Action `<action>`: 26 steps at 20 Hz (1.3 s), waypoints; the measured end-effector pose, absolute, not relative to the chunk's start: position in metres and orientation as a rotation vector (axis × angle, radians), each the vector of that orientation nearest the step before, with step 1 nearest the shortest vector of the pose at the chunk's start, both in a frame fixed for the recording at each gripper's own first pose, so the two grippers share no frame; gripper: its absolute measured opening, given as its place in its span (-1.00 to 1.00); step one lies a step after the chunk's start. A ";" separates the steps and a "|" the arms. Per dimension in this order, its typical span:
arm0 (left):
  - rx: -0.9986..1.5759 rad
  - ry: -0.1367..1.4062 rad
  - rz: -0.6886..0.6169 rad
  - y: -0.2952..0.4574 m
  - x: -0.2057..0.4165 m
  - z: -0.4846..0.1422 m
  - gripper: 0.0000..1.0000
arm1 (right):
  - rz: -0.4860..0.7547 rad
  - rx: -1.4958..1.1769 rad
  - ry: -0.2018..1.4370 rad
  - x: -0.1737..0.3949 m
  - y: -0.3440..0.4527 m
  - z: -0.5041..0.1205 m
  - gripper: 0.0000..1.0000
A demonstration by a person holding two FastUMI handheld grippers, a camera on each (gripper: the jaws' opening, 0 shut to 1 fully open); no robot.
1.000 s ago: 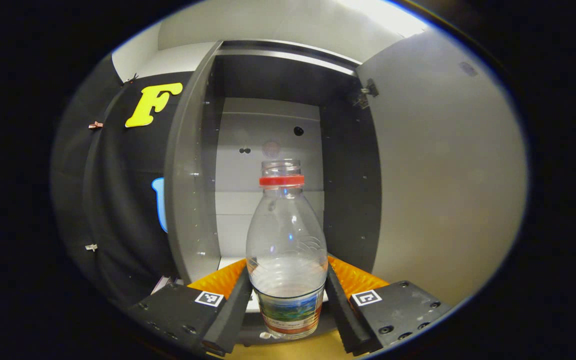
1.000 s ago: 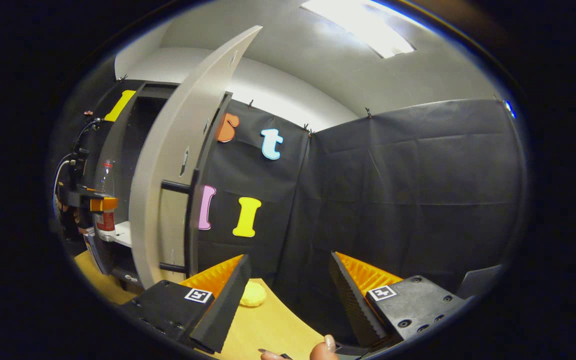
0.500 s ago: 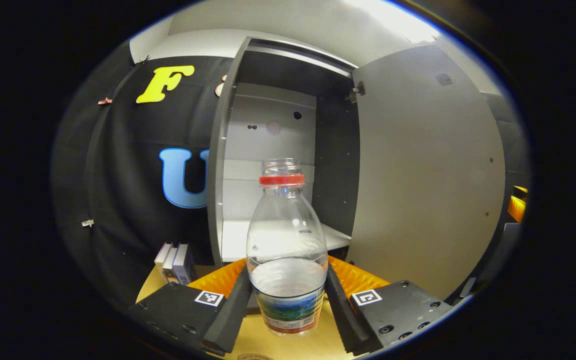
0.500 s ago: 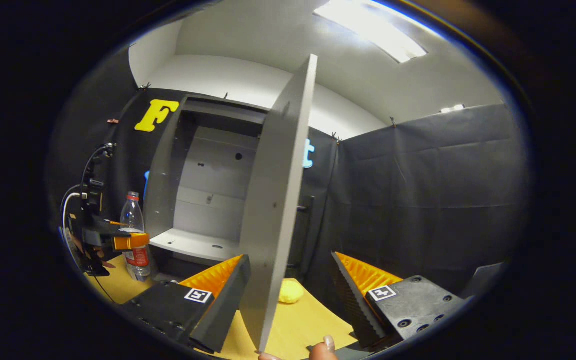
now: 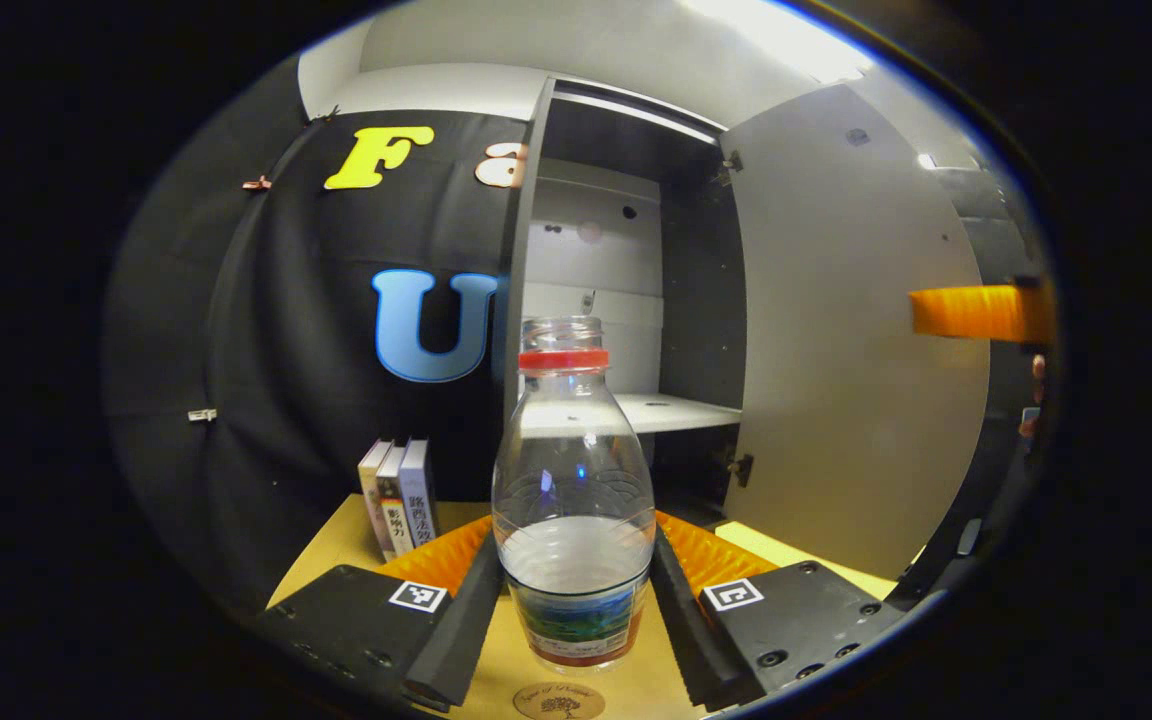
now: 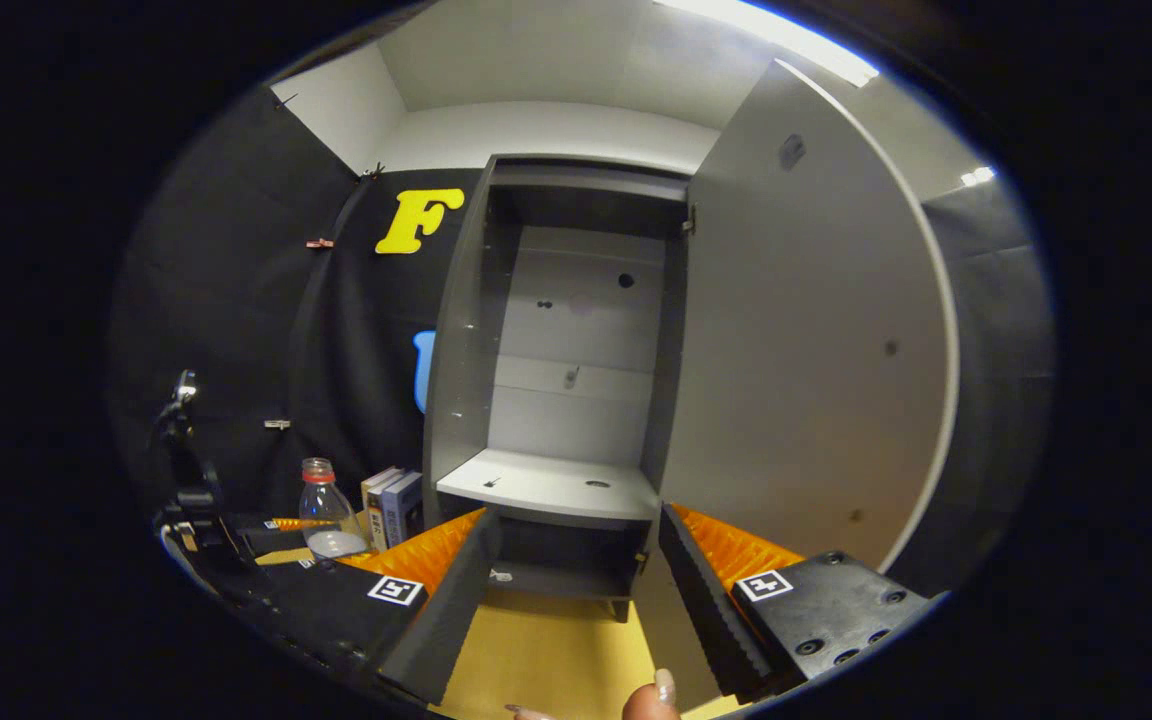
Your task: Open the cabinet door with the right hand, grasp the bottle in the cabinet with the left hand and place it on the coaster, then close the cabinet door with the right hand.
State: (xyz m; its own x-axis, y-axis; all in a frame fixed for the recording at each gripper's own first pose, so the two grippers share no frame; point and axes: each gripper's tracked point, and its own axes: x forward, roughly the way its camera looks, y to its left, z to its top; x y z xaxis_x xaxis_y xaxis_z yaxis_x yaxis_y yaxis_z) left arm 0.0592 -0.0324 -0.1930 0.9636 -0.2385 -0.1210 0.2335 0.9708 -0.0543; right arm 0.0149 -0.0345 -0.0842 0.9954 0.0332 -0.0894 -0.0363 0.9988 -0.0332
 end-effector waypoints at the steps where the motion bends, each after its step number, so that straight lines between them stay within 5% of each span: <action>1: -0.037 0.129 -0.235 -0.029 0.055 -0.207 0.55 | 0.049 -0.029 0.107 0.025 -0.025 -0.092 0.95; 11: -0.024 0.208 -0.238 -0.020 0.035 -0.332 0.57 | 0.086 -0.008 0.254 0.047 0.002 -0.144 0.96; 26: 0.048 0.186 -0.259 -0.040 0.034 -0.373 0.58 | 0.150 0.012 0.420 0.041 0.018 -0.210 0.96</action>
State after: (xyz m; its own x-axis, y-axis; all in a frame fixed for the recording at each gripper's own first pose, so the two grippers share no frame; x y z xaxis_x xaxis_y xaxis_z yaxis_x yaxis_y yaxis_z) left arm 0.0338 -0.0402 -0.3733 0.9496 -0.2499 -0.1890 0.2587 0.9657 0.0232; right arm 0.0408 0.0181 -0.2097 0.9021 0.1474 -0.4055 -0.1424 0.9889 0.0425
